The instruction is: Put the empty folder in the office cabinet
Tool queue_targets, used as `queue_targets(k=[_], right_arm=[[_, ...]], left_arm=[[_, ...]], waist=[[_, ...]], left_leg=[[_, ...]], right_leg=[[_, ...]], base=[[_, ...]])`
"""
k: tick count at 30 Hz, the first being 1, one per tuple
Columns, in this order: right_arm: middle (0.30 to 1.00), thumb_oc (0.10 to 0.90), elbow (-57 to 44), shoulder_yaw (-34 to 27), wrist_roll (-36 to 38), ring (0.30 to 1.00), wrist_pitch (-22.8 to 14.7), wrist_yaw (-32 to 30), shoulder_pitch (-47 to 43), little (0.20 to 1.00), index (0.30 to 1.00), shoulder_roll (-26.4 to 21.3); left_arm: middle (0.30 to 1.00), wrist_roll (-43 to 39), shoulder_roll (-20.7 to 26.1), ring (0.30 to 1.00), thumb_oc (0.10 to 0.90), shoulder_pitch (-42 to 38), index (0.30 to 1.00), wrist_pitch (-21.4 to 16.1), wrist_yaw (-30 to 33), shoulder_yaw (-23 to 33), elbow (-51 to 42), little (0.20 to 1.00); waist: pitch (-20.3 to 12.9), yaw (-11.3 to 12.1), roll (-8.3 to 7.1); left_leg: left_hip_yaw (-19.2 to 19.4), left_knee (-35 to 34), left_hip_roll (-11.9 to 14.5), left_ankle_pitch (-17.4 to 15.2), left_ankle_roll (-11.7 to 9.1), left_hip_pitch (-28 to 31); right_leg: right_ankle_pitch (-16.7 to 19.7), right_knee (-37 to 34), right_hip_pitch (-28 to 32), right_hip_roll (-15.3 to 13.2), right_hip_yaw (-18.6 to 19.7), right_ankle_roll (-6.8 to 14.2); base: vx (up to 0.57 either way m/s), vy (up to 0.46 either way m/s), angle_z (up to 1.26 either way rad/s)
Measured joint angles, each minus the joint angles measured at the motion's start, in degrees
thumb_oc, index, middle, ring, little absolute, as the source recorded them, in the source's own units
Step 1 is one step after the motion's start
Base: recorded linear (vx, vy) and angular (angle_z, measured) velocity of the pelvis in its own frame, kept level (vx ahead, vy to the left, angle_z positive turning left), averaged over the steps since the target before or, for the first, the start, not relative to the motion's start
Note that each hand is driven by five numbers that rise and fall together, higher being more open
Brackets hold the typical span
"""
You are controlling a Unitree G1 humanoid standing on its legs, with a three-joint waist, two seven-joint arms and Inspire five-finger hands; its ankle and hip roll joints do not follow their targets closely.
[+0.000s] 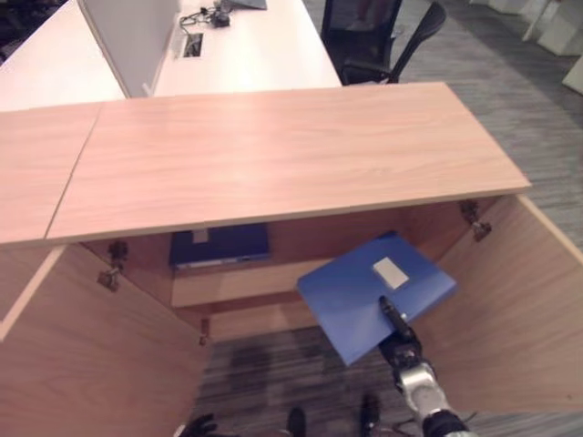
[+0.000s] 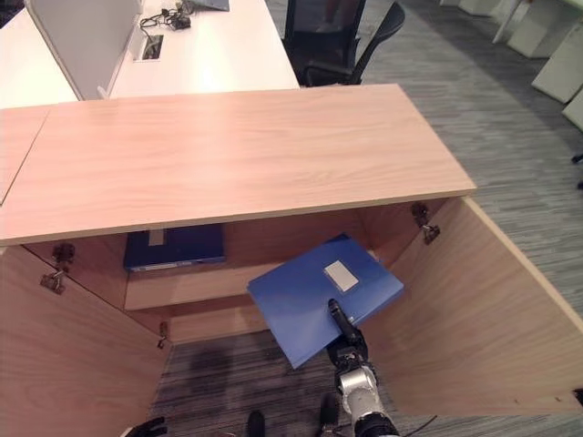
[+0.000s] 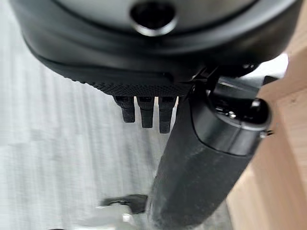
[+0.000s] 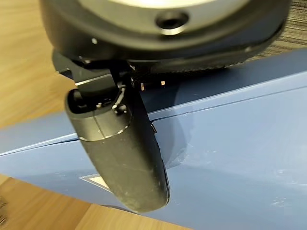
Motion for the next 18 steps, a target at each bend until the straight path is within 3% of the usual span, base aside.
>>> queue_targets(k=[2, 3, 4, 5, 6, 10, 13, 15, 16, 17, 18], right_arm=[[0.300, 0.400, 0.87, -0.42, -0.01, 0.300, -0.10, -0.12, 0.00, 0.300, 0.300, -0.26], [0.300, 0.400, 1.49, -1.39, 0.00, 0.300, -0.20, -0.43, 0.06, 0.300, 0.300, -0.26], [0.300, 0.400, 1.51, -2.20, 0.01, 0.300, -0.32, -0.59, 0.04, 0.300, 0.300, -0.68], [0.300, 0.400, 1.50, -2.31, 0.09, 0.300, -0.72, -0.59, 0.05, 0.300, 0.300, -1.22], [0.300, 0.400, 1.43, -2.29, 1.09, 0.300, -1.05, -0.60, -1.33, 0.300, 0.300, -2.82], [0.300, 0.400, 1.35, -2.35, 2.21, 0.300, -2.58, -1.23, -4.08, 0.300, 0.300, -6.12], [0.300, 0.400, 1.20, -2.58, 3.36, 0.300, -3.45, -1.26, -7.74, 0.300, 0.300, -6.76], [0.300, 0.400, 1.19, -4.54, 3.85, 0.300, -3.72, -1.37, -10.69, 0.300, 0.300, -7.51], [0.300, 0.400, 1.17, -6.49, 4.70, 0.300, -4.59, -1.88, -13.23, 0.300, 0.300, -9.10], [0.300, 0.400, 1.22, -7.79, 5.30, 0.300, -5.05, -2.37, -15.36, 0.300, 0.300, -10.19], [0.300, 0.400, 1.27, -9.27, 5.97, 0.300, -5.22, -2.83, -17.63, 0.300, 0.300, -11.74]], left_arm=[[0.900, 0.71, 0.40, 0.900, 0.800, 0.91, 0.900, -0.13, 0.01, -0.31, 0.00, 0.900], [0.900, 1.16, 0.49, 0.900, 0.800, 1.83, 0.900, -0.22, -0.01, -0.30, 0.14, 0.900], [0.900, 1.20, -0.02, 0.900, 0.800, 2.12, 0.900, -0.22, -0.01, -0.21, 0.30, 0.900], [0.900, 1.25, -0.48, 0.900, 0.800, 2.59, 0.900, -0.25, -0.09, -0.34, 0.08, 0.900], [0.900, 1.30, -1.81, 0.900, 0.800, 3.98, 0.900, -0.27, -0.08, -0.31, -1.16, 0.900], [0.900, 2.37, -2.41, 0.900, 0.800, 3.83, 0.900, -0.34, -0.21, -0.45, -2.49, 0.900], [0.900, 2.36, -2.49, 0.900, 0.800, 2.95, 0.900, -0.48, -1.36, -1.59, -4.03, 0.900], [0.900, 2.32, -2.54, 0.900, 0.800, 1.66, 0.900, -0.76, -1.62, -3.01, -4.35, 0.900], [0.900, 2.24, -2.68, 0.900, 0.800, 0.40, 0.900, -1.34, -2.19, -3.78, -5.25, 0.900], [0.900, 2.15, -2.64, 0.900, 0.800, -0.19, 0.900, -1.65, -2.28, -4.60, -5.76, 0.900], [0.900, 2.15, -2.66, 0.900, 0.800, -1.87, 0.900, -1.77, -2.32, -5.47, -5.86, 0.900]], waist=[[0.18, -0.26, -0.57], [0.22, -0.29, -1.61], [0.24, -0.15, -1.35], [0.06, -0.18, -0.92], [-0.10, 0.34, 1.30], [-0.01, 1.04, 2.90], [0.67, 1.38, 4.15], [1.56, 1.61, 5.62], [2.53, 1.78, 7.33], [3.23, 2.33, 8.04], [4.71, 2.10, 8.29]], left_leg=[[-1.52, -0.02, -1.02, -0.27, -0.74, 0.93], [-2.91, -0.04, -2.38, -1.02, -1.52, 2.39], [-3.43, -0.03, -2.60, -1.52, -2.11, 3.24], [-3.76, -0.03, -2.42, -1.83, -2.62, 3.46], [-4.55, -0.03, -0.44, -2.46, -3.74, 2.96], [-7.16, 0.00, 3.11, -2.79, -6.18, 2.77], [-9.71, 0.32, 4.69, -2.55, -7.88, 1.56], [-11.45, 2.55, 4.54, -2.12, -8.57, -1.02], [-12.40, 4.85, 4.19, -2.04, -9.41, -3.58], [-11.90, 6.57, 3.77, -1.35, -10.51, -5.90], [-10.12, 9.13, 2.67, 0.11, -12.92, -8.70]], right_leg=[[3.02, -2.79, 0.56, -0.24, 0.73, -1.19], [4.77, -5.90, 3.52, -0.77, 1.77, -1.85], [8.70, -6.95, 4.76, -0.97, 1.83, -3.56], [10.01, -7.09, 4.93, -0.68, 1.73, -4.98], [9.67, -7.67, 5.48, 1.00, 0.83, -5.39], [8.66, -7.65, 6.50, 3.99, -2.59, -7.89], [7.54, -7.65, 6.93, 5.01, -5.58, -8.56], [7.16, -7.66, 6.75, 4.57, -7.92, -8.18], [6.87, -7.62, 6.47, 4.08, -10.01, -8.24], [6.58, -7.60, 5.75, 3.58, -11.00, -8.67], [6.56, -7.63, 5.42, 2.35, -12.32, -8.88]], base=[[0.16, -0.050, 0.57], [0.12, -0.086, 0.57], [0.10, -0.105, 0.45], [0.08, -0.141, 0.19], [0.07, -0.140, 0.13], [0.04, -0.143, 0.31], [-0.08, -0.139, 0.47], [-0.17, -0.092, 0.70], [-0.20, -0.086, 0.94], [-0.16, -0.126, 1.05], [-0.07, -0.103, 0.96]])
